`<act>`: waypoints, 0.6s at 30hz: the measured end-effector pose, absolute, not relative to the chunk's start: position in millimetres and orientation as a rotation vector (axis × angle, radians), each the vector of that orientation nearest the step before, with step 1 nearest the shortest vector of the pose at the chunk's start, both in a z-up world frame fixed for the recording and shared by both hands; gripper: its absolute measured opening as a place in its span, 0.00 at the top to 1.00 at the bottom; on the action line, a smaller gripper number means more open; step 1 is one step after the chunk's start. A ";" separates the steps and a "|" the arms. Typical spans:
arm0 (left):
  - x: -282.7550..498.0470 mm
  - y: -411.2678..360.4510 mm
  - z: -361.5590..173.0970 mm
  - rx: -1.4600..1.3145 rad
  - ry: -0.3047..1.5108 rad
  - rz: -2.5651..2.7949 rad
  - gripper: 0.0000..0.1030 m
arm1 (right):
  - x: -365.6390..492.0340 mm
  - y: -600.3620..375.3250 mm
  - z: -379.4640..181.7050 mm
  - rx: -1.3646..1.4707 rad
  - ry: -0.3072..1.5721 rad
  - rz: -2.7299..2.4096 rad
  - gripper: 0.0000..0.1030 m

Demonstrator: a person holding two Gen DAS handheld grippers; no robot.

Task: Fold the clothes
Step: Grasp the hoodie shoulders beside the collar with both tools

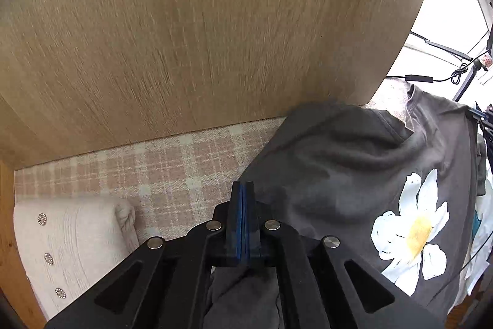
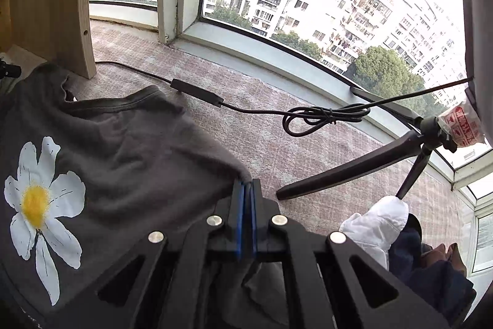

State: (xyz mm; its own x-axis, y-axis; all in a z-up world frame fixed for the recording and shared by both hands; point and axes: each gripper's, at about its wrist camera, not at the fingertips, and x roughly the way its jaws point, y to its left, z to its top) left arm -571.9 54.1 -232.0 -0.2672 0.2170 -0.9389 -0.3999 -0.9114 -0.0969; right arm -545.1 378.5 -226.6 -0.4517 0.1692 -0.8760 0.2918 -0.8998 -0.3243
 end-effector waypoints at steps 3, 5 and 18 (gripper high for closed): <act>-563.1 62.7 -227.4 -1.571 0.236 2.151 0.96 | -550.8 382.9 -243.5 1.708 0.751 -2.496 0.94; -554.1 79.4 -226.0 -1.537 0.336 2.125 0.75 | -550.1 386.7 -244.8 1.723 0.719 -2.487 0.93; -579.3 104.5 -254.0 -1.546 0.557 2.175 1.00 | -559.5 382.1 -265.7 1.766 0.790 -2.396 0.93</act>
State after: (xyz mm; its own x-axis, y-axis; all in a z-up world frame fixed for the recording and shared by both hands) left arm -579.3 104.5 -254.0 -0.2992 0.1003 -0.9489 -0.5442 -0.8348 0.0833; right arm -559.5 382.1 -265.7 -0.3412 0.2453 -0.9074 0.3424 -0.8666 -0.3630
